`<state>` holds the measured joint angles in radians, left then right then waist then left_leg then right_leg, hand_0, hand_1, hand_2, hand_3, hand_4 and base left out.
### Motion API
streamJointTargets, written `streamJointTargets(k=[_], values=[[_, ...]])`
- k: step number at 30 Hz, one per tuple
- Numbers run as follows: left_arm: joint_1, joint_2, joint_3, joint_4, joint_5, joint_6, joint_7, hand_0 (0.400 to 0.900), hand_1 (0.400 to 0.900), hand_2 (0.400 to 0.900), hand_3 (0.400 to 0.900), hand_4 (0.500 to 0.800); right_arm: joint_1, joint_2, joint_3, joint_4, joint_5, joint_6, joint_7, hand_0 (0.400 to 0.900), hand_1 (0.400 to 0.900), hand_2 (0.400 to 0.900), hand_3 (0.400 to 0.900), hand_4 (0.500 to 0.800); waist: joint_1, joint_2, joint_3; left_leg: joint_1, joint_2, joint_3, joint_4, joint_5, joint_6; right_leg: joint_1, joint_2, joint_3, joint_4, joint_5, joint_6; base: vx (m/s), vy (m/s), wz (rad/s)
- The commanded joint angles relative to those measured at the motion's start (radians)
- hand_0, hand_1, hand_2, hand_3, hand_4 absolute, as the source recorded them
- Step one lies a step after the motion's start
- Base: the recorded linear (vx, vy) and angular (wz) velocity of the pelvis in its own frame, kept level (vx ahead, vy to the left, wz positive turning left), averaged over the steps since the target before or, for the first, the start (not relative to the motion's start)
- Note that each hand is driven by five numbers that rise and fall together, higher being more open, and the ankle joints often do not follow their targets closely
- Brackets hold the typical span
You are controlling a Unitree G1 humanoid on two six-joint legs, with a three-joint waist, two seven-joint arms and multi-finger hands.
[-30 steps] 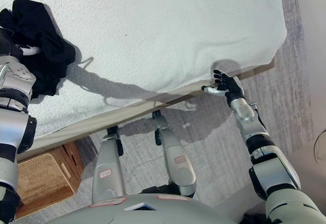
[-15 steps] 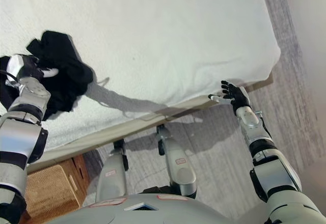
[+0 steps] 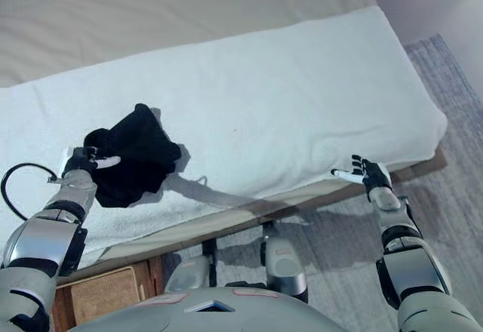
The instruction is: Put the clothes on the bed into the basket.
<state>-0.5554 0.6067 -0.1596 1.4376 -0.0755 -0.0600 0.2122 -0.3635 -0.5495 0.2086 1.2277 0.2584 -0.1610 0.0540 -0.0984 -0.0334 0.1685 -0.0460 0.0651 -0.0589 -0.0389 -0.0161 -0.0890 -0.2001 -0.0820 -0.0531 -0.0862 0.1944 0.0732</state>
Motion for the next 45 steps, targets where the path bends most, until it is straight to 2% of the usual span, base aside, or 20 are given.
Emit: streamJointTargets(k=[1, 5, 6, 7, 8, 13, 15, 17, 21, 23, 24, 25, 27, 29, 30, 31, 34, 37, 45], values=[[0.053, 0.139, 0.042, 0.081, 0.011, -0.022, 0.007, 0.400, 0.400, 0.400, 0.400, 0.500, 0.020, -0.096, -0.032, 0.039, -0.033, -0.028, 0.008, 0.900, 0.900, 0.900, 0.900, 0.800, 0.037, -0.040, -0.084, 0.004, 0.042, 0.033, 0.044, -0.018, -0.034, 0.002, -0.097, -0.026, 0.055, -0.013, 0.108, 0.01, 0.007, 0.16], [0.132, 0.208, 0.119, 0.124, 0.021, -0.022, -0.002, 0.400, 0.400, 0.400, 0.400, 0.500, 0.049, -0.107, -0.057, 0.045, -0.042, -0.028, 0.019, 0.900, 0.900, 0.900, 0.900, 0.800, 0.053, -0.048, -0.095, 0.013, 0.045, 0.021, 0.025, -0.009, -0.034, 0.016, -0.098, -0.042, 0.051, -0.018, 0.114, 0.01, -0.001, 0.13], [0.132, 0.208, 0.119, 0.124, 0.021, -0.022, -0.002, 0.400, 0.400, 0.400, 0.400, 0.500, 0.049, -0.107, -0.057, 0.045, -0.042, -0.028, 0.019, 0.900, 0.900, 0.900, 0.900, 0.800, 0.052, -0.048, -0.095, 0.013, 0.045, 0.021, 0.025, -0.009, -0.034, 0.017, -0.098, -0.042, 0.051, -0.018, 0.114, 0.01, -0.003, 0.12], [0.163, 0.194, 0.139, 0.094, 0.020, -0.008, -0.008, 0.400, 0.400, 0.400, 0.400, 0.500, 0.069, -0.116, -0.069, 0.039, -0.043, -0.022, 0.020, 0.900, 0.900, 0.900, 0.900, 0.800, 0.063, -0.049, -0.096, 0.010, 0.042, 0.012, 0.028, -0.011, -0.031, 0.020, -0.099, -0.044, 0.050, -0.018, 0.114, -0.01, -0.004, 0.19], [0.195, 0.203, 0.168, 0.085, 0.016, -0.013, -0.012, 0.400, 0.400, 0.400, 0.400, 0.500, 0.080, -0.126, -0.077, 0.038, -0.047, -0.020, 0.027, 0.900, 0.900, 0.900, 0.900, 0.800, 0.071, -0.047, -0.095, 0.006, 0.040, 0.006, 0.030, -0.009, -0.029, 0.022, -0.099, -0.051, 0.050, -0.018, 0.114, -0.02, -0.003, 0.21], [0.275, 0.233, 0.222, 0.114, 0.048, -0.016, -0.022, 0.400, 0.400, 0.400, 0.400, 0.500, 0.091, -0.134, -0.092, 0.026, -0.056, -0.022, 0.038, 0.900, 0.900, 0.900, 0.900, 0.800, 0.093, -0.052, -0.092, 0.005, 0.036, -0.011, 0.023, -0.004, -0.024, 0.029, -0.102, -0.061, 0.049, -0.017, 0.118, -0.03, 0.019, 0.08], [0.319, 0.240, 0.276, 0.138, 0.030, -0.008, -0.039, 0.400, 0.400, 0.400, 0.400, 0.500, 0.098, -0.137, -0.098, 0.019, -0.062, -0.019, 0.046, 0.900, 0.900, 0.900, 0.900, 0.800, 0.101, -0.054, -0.090, 0.006, 0.033, -0.014, 0.019, -0.002, -0.022, 0.031, -0.103, -0.063, 0.050, -0.018, 0.118, -0.02, 0.030, 0.06], [0.367, 0.272, 0.324, 0.165, 0.034, -0.005, -0.049, 0.400, 0.400, 0.400, 0.400, 0.500, 0.098, -0.140, -0.101, 0.014, -0.066, -0.015, 0.056, 0.900, 0.900, 0.900, 0.900, 0.800, 0.108, -0.055, -0.089, 0.007, 0.033, -0.017, 0.019, -0.002, -0.022, 0.034, -0.103, -0.065, 0.050, -0.019, 0.119, 0.00, 0.024, 0.04], [0.449, 0.315, 0.387, 0.213, 0.074, 0.010, -0.069, 0.400, 0.400, 0.400, 0.400, 0.500, 0.101, -0.144, -0.105, 0.006, -0.070, -0.016, 0.068, 0.900, 0.900, 0.900, 0.900, 0.800, 0.120, -0.061, -0.083, 0.010, 0.033, -0.019, 0.025, -0.005, -0.021, 0.039, -0.104, -0.066, 0.051, -0.021, 0.119, 0.00, 0.005, -0.01], [0.519, 0.350, 0.474, 0.249, 0.077, 0.023, -0.083, 0.400, 0.400, 0.400, 0.400, 0.500, 0.106, -0.149, -0.112, -0.010, -0.075, -0.016, 0.077, 0.900, 0.900, 0.900, 0.900, 0.800, 0.133, -0.065, -0.079, 0.013, 0.032, -0.016, 0.033, -0.012, -0.019, 0.044, -0.103, -0.065, 0.054, -0.024, 0.120, 0.00, 0.023, -0.08], [0.524, 0.350, 0.479, 0.247, 0.077, 0.023, -0.084, 0.400, 0.400, 0.400, 0.400, 0.500, 0.105, -0.148, -0.110, -0.011, -0.075, -0.015, 0.077, 0.900, 0.900, 0.900, 0.900, 0.800, 0.132, -0.065, -0.080, 0.014, 0.032, -0.016, 0.033, -0.012, -0.019, 0.044, -0.103, -0.064, 0.054, -0.024, 0.120, 0.00, 0.021, -0.07], [0.562, 0.364, 0.517, 0.257, 0.077, 0.027, -0.091, 0.400, 0.400, 0.400, 0.400, 0.500, 0.113, -0.156, -0.117, -0.007, -0.075, -0.016, 0.082, 0.900, 0.900, 0.900, 0.900, 0.800, 0.139, -0.066, -0.078, 0.016, 0.031, -0.017, 0.036, -0.015, -0.018, 0.047, -0.103, -0.064, 0.054, -0.026, 0.120, 0.00, 0.000, 0.00], [0.609, 0.375, 0.552, 0.262, 0.098, 0.033, -0.099, 0.400, 0.400, 0.400, 0.400, 0.500, 0.123, -0.159, -0.123, -0.011, -0.078, -0.016, 0.087, 0.900, 0.900, 0.900, 0.900, 0.800, 0.147, -0.068, -0.075, 0.018, 0.031, -0.019, 0.041, -0.017, -0.017, 0.052, -0.103, -0.064, 0.055, -0.028, 0.120, 0.00, 0.000, 0.00], [0.646, 0.374, 0.587, 0.262, 0.103, 0.045, -0.105, 0.400, 0.400, 0.400, 0.400, 0.500, 0.129, -0.162, -0.130, -0.011, -0.075, -0.015, 0.095, 0.900, 0.900, 0.900, 0.900, 0.800, 0.157, -0.070, -0.071, 0.018, 0.030, -0.023, 0.044, -0.017, -0.017, 0.056, -0.105, -0.066, 0.055, -0.030, 0.120, 0.00, 0.013, 0.06], [0.697, 0.372, 0.650, 0.262, 0.081, 0.060, -0.109, 0.400, 0.400, 0.400, 0.400, 0.500, 0.138, -0.165, -0.140, -0.019, -0.070, -0.013, 0.105, 0.900, 0.900, 0.900, 0.900, 0.800, 0.168, -0.071, -0.066, 0.017, 0.029, -0.026, 0.044, -0.017, -0.016, 0.057, -0.107, -0.070, 0.056, -0.031, 0.121, -0.01, 0.017, 0.05], [0.702, 0.372, 0.655, 0.262, 0.082, 0.059, -0.110, 0.400, 0.400, 0.400, 0.400, 0.500, 0.137, -0.164, -0.137, -0.020, -0.070, -0.013, 0.105, 0.900, 0.900, 0.900, 0.900, 0.800, 0.165, -0.072, -0.066, 0.018, 0.029, -0.026, 0.044, -0.017, -0.016, 0.057, -0.107, -0.070, 0.056, -0.031, 0.121, 0.00, 0.022, 0.04], [0.757, 0.375, 0.732, 0.262, 0.040, 0.061, -0.108, 0.400, 0.400, 0.400, 0.400, 0.500, 0.150, -0.174, -0.146, -0.023, -0.069, -0.014, 0.112, 0.900, 0.900, 0.900, 0.900, 0.800, 0.181, -0.076, -0.062, 0.017, 0.027, -0.030, 0.045, -0.018, -0.012, 0.060, -0.110, -0.073, 0.055, -0.029, 0.124, 0.00, 0.003, 0.02], [0.782, 0.361, 0.757, 0.262, 0.013, 0.063, -0.117, 0.400, 0.400, 0.400, 0.400, 0.500, 0.159, -0.174, -0.152, -0.022, -0.068, -0.013, 0.119, 0.900, 0.900, 0.900, 0.900, 0.800, 0.192, -0.080, -0.058, 0.013, 0.023, -0.038, 0.050, -0.018, -0.009, 0.064, -0.113, -0.080, 0.055, -0.030, 0.125, -0.01, 0.014, 0.09], [0.814, 0.304, 0.769, 0.262, -0.023, 0.072, -0.147, 0.400, 0.400, 0.400, 0.400, 0.500, 0.147, -0.172, -0.150, -0.012, -0.071, -0.006, 0.138, 0.900, 0.900, 0.900, 0.900, 0.800, 0.213, -0.084, -0.054, 0.001, 0.010, -0.055, 0.058, -0.019, -0.002, 0.071, -0.124, -0.095, 0.056, -0.029, 0.123, 0.00, 0.017, 0.10]])
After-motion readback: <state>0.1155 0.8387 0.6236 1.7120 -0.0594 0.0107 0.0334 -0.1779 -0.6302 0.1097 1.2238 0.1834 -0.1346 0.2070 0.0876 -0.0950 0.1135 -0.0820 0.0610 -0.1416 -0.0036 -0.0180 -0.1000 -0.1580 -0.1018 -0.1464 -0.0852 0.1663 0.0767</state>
